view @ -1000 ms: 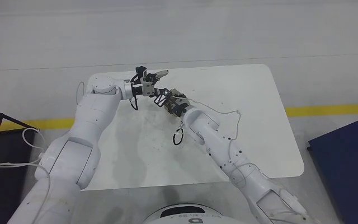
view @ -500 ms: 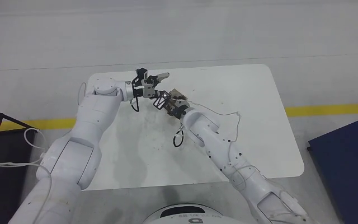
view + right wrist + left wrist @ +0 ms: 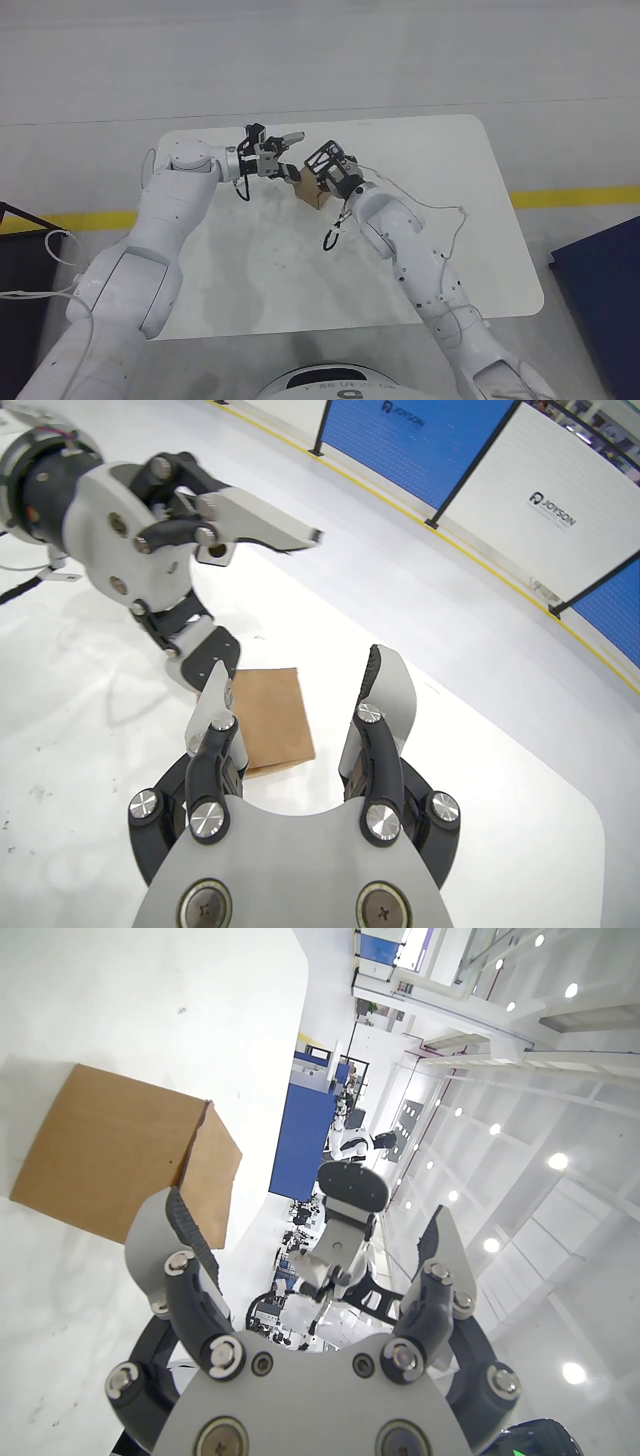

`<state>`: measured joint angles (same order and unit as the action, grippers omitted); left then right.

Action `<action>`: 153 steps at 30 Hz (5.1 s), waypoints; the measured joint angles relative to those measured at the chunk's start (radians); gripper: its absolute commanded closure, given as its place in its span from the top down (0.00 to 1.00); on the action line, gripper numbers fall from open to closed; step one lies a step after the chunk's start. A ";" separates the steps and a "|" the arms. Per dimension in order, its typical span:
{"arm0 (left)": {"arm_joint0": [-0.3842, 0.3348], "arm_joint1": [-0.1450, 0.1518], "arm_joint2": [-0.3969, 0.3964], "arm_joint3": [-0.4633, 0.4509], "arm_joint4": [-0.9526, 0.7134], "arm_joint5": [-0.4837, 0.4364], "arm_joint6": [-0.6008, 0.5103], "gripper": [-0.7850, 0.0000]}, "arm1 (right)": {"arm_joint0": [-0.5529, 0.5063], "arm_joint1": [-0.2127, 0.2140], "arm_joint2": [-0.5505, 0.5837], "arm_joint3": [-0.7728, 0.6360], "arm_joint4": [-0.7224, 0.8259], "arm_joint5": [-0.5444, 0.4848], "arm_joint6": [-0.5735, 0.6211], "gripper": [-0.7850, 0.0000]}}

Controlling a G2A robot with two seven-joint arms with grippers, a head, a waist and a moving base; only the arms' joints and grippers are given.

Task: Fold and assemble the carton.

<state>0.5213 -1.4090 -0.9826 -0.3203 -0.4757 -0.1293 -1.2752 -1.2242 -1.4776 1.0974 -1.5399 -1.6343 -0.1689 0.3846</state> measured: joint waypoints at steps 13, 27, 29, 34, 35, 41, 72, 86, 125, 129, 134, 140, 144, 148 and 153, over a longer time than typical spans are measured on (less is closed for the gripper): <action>-0.007 0.006 -0.021 -0.004 -0.006 -0.015 -0.010 1.00 | 0.022 -0.002 -0.012 0.072 0.031 -0.003 0.024 0.84; 0.015 0.053 -0.092 -0.013 -0.038 -0.078 -0.097 1.00 | 0.086 0.008 0.143 0.189 0.590 -0.275 0.139 0.85; 0.031 0.063 -0.096 -0.025 -0.027 -0.082 -0.112 1.00 | 0.115 0.007 0.166 0.257 0.725 -0.313 0.165 0.82; 0.065 0.070 -0.101 -0.080 -0.023 -0.062 -0.098 1.00 | 0.213 0.005 0.182 0.427 0.959 -0.352 0.246 0.78; 0.070 0.069 -0.099 -0.094 -0.021 -0.057 -0.094 1.00 | 0.225 0.005 0.178 0.447 0.963 -0.357 0.248 0.79; 0.087 0.060 -0.077 -0.156 0.005 -0.026 -0.044 1.00 | 0.269 0.006 0.147 0.517 0.970 -0.377 0.250 0.81; 0.105 0.089 -0.102 -0.234 0.024 0.014 -0.089 1.00 | 0.373 0.015 0.086 0.720 1.196 -0.403 0.347 0.72; 0.082 0.065 -0.057 -0.228 0.027 0.051 -0.040 1.00 | 0.369 0.024 0.059 0.735 1.212 -0.422 0.329 0.69; 0.120 0.101 -0.059 -0.311 0.056 0.088 -0.002 1.00 | 0.338 0.041 -0.021 0.654 1.231 -0.390 0.307 0.64; 0.120 0.099 -0.055 -0.297 0.055 0.082 0.001 1.00 | 0.338 0.041 -0.035 0.648 1.220 -0.381 0.299 0.62; 0.120 0.099 -0.058 -0.287 0.044 0.072 -0.004 1.00 | 0.338 0.044 -0.049 0.640 1.174 -0.353 0.272 0.62; 0.131 0.107 -0.073 -0.283 0.036 0.075 -0.009 1.00 | 0.331 0.047 -0.066 0.621 1.115 -0.319 0.244 0.52; 0.140 0.114 -0.081 -0.285 0.042 0.085 -0.003 1.00 | 0.328 0.049 -0.074 0.608 1.091 -0.305 0.233 0.48; 0.149 0.121 -0.092 -0.294 0.045 0.091 0.007 1.00 | 0.324 0.052 -0.078 0.597 1.072 -0.294 0.225 0.47; 0.155 0.136 -0.130 -0.317 0.023 0.079 0.021 1.00 | 0.319 0.055 -0.082 0.583 1.047 -0.274 0.213 0.45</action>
<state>0.6764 -1.2728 -1.1130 -0.6371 -0.4530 -0.0507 -1.2546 -0.9050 -1.4226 1.0153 -0.9565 -0.5873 -0.4429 0.5976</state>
